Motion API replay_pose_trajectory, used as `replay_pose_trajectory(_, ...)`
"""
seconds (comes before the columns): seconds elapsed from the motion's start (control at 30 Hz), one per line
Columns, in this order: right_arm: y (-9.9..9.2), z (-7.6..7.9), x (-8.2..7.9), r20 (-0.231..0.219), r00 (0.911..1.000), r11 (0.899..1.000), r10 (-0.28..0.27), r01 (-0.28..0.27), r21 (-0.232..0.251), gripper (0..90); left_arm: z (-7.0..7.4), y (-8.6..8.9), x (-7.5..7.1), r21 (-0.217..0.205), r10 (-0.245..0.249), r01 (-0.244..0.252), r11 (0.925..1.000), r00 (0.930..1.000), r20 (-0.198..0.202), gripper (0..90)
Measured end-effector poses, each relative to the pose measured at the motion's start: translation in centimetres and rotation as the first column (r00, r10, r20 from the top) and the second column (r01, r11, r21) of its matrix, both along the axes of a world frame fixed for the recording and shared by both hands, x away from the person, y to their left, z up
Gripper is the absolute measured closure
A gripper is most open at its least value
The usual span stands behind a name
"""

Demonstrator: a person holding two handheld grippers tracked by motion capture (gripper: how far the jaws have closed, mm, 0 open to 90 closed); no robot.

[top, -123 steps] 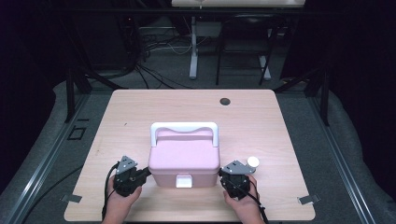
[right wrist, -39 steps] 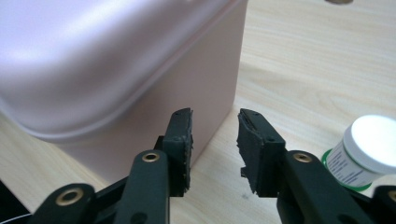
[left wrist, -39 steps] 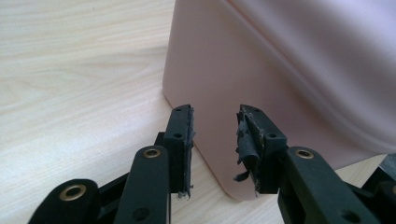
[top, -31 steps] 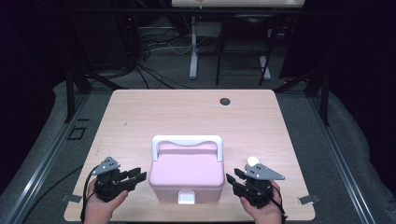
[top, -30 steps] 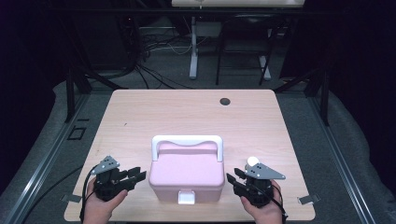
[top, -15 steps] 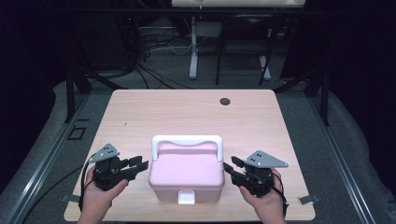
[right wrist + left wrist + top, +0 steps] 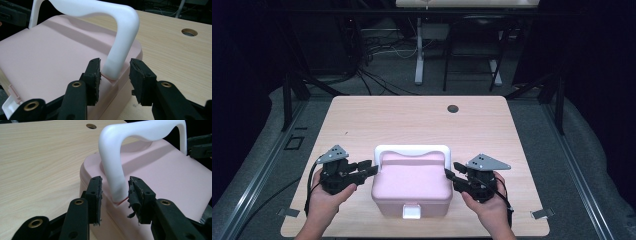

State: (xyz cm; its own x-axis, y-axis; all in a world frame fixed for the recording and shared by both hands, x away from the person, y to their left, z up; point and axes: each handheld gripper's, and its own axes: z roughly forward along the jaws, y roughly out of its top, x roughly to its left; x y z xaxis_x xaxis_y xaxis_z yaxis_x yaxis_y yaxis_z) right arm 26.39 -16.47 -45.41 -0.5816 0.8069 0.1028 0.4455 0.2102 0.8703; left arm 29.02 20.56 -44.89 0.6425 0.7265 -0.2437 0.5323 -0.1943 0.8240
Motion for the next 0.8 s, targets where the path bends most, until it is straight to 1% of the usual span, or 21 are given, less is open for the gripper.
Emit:
replay_pose_trajectory(0.03,0.1,0.0,0.3,-0.006,1.0000,1.000,0.001,-0.001,0.008,60.3,0.0,-0.2,0.1,0.000,-0.007,0.007,1.0000,1.0000,-0.006,62.8)
replay_pose_trajectory(0.13,0.2,-0.1,0.6,-0.009,1.0000,1.000,-0.002,0.002,0.014,60.3,-0.1,-0.5,0.3,-0.001,-0.010,0.010,0.9999,0.9999,-0.006,62.9)
replay_pose_trajectory(0.17,0.2,-0.1,0.7,-0.010,1.0000,1.000,-0.001,0.002,0.015,60.2,-0.2,-0.6,0.4,0.001,-0.014,0.014,0.9999,0.9998,-0.013,62.9)
replay_pose_trajectory(0.2,0.3,-0.1,0.9,-0.014,0.9999,1.000,0.000,0.000,0.018,60.1,-0.2,-0.7,0.4,0.007,-0.015,0.015,0.9999,0.9998,-0.010,62.9)
replay_pose_trajectory(0.37,0.4,-0.1,1.3,-0.017,0.9999,1.000,-0.002,0.003,0.029,60.5,-0.4,-0.9,0.6,-0.001,-0.008,0.008,1.0000,0.9998,-0.016,64.1)
replay_pose_trajectory(0.47,0.5,-0.1,1.3,-0.020,0.9998,0.999,0.003,-0.002,0.038,63.2,-0.4,-0.9,0.6,-0.007,-0.004,0.004,1.0000,0.9999,-0.011,65.1)
replay_pose_trajectory(0.6,0.6,-0.1,1.1,-0.002,1.0000,1.000,-0.004,0.005,0.024,65.1,-0.5,-0.9,0.3,-0.012,0.006,-0.006,0.9999,1.0000,0.002,66.6)
replay_pose_trajectory(0.67,0.7,-0.1,0.9,0.008,0.9999,1.000,-0.006,0.006,0.023,66.3,-0.5,-1.0,0.1,-0.001,0.009,-0.009,1.0000,0.9998,0.017,68.1)
replay_pose_trajectory(0.7,0.7,-0.1,0.9,0.007,1.0000,1.000,-0.006,0.006,0.023,66.7,-0.5,-1.0,0.1,-0.001,0.009,-0.009,1.0000,0.9998,0.017,68.4)
replay_pose_trajectory(0.8,0.7,-0.1,0.8,0.012,0.9999,1.000,-0.008,0.007,0.025,67.8,-0.5,-1.1,-0.3,0.015,0.015,-0.015,0.9998,0.9990,0.041,69.4)
